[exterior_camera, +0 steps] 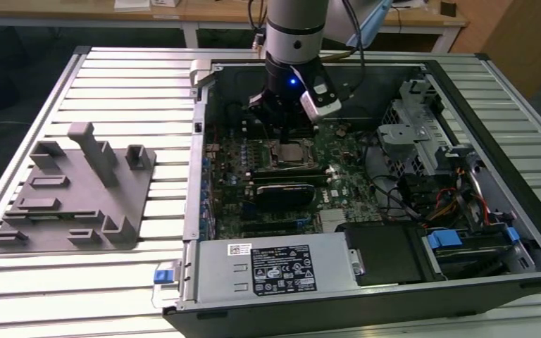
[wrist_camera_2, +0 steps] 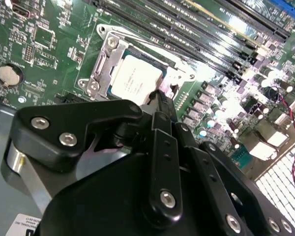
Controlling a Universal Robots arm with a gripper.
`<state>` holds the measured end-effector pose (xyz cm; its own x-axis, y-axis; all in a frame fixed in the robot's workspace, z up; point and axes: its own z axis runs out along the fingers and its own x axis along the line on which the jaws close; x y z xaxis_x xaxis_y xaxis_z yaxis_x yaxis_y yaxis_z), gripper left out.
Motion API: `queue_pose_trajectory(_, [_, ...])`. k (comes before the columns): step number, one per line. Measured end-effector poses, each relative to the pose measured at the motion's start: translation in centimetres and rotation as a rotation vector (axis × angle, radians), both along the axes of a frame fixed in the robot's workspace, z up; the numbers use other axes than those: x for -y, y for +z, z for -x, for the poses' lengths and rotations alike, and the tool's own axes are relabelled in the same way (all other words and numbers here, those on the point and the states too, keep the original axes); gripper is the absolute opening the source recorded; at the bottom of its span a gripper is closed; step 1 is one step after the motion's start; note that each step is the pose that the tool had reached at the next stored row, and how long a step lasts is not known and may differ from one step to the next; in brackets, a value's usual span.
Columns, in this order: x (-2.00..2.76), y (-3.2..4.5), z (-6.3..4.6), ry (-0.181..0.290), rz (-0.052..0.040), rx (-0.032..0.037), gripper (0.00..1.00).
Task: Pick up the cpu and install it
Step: 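Close the cpu cover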
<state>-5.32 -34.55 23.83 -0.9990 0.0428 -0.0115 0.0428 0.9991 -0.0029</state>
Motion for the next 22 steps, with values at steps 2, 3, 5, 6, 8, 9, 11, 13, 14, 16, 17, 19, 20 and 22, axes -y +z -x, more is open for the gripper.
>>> queue_pose_trajectory(2, [0.0, -0.01, 0.0, 0.0, 0.0001, -0.0001, 0.11])
queue_pose_trajectory(3, [0.0, -0.02, 0.0, 0.0, 0.0, -0.0001, 0.11])
queue_pose_trajectory(5, [0.0, -0.06, 0.01, 0.0, -0.0001, 0.0001, 0.11])
queue_pose_trajectory(6, [0.0, -0.07, 0.02, 0.0, 0.0, 0.0, 0.11])
queue_pose_trajectory(8, [0.0, -0.11, 0.04, 0.0, 0.0, 0.0, 0.11])
queue_pose_trajectory(9, [0.0, -0.13, 0.05, 0.0, 0.0, 0.0, 0.11])
queue_pose_trajectory(11, [0.0, -0.17, 0.07, 0.0, 0.0001, -0.0001, 0.11])
queue_pose_trajectory(13, [0.0, -0.2, 0.09, 0.0, 0.0, 0.0, 0.11])
queue_pose_trajectory(14, [0.0, -0.22, 0.1, 0.0, 0.0, 0.0, 0.11])
queue_pose_trajectory(16, [0.0, -0.27, 0.12, 0.0, -0.0001, 0.0001, 0.11])
queue_pose_trajectory(17, [0.0, -0.29, 0.13, 0.0, 0.0, 0.0, 0.11])
queue_pose_trajectory(19, [0.0, -0.34, 0.15, 0.0, 0.0, 0.0, 0.11])
queue_pose_trajectory(20, [0.0, -0.36, 0.16, 0.0, 0.0, 0.0, 0.11])
queue_pose_trajectory(22, [0.0, -0.4, 0.19, 0.0, 0.0, 0.0, 0.11])
